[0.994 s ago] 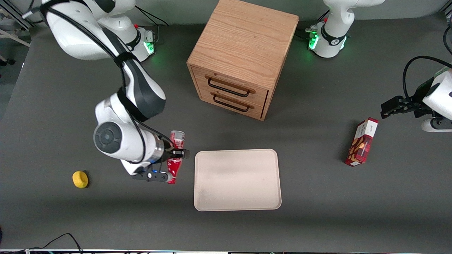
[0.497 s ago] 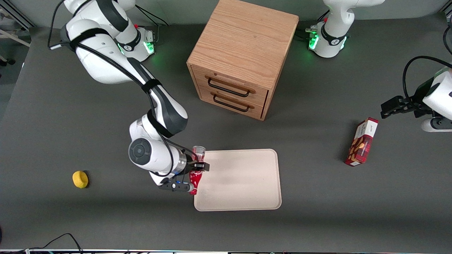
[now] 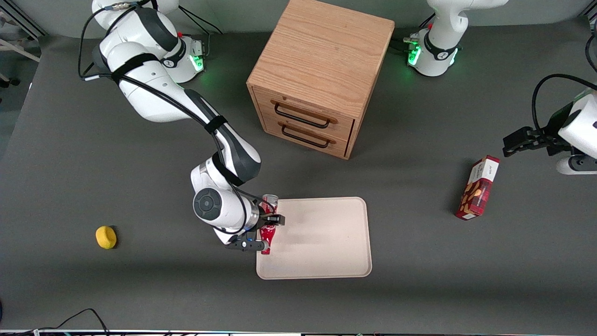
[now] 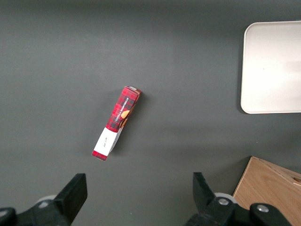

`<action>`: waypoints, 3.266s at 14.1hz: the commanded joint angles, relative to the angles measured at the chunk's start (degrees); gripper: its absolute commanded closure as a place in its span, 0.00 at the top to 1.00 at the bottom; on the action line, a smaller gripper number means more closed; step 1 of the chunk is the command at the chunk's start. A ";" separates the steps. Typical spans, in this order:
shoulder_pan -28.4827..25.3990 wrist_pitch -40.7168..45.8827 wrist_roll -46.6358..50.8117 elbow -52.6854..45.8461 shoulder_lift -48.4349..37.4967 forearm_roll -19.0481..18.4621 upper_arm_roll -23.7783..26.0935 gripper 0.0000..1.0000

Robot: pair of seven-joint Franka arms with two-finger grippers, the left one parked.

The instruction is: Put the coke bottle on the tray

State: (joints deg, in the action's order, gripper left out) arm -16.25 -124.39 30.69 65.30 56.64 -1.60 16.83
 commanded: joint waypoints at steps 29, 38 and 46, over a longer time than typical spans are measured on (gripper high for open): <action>-0.19 -7.97 0.78 5.27 0.58 -4.82 0.22 1.00; -0.19 -7.97 0.78 5.27 0.49 -4.82 0.13 1.00; 0.69 -1.58 0.69 5.10 -8.36 -4.11 0.31 1.00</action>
State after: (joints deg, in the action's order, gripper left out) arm -15.94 -130.28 30.69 68.79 54.11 -5.31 16.94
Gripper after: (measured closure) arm 0.000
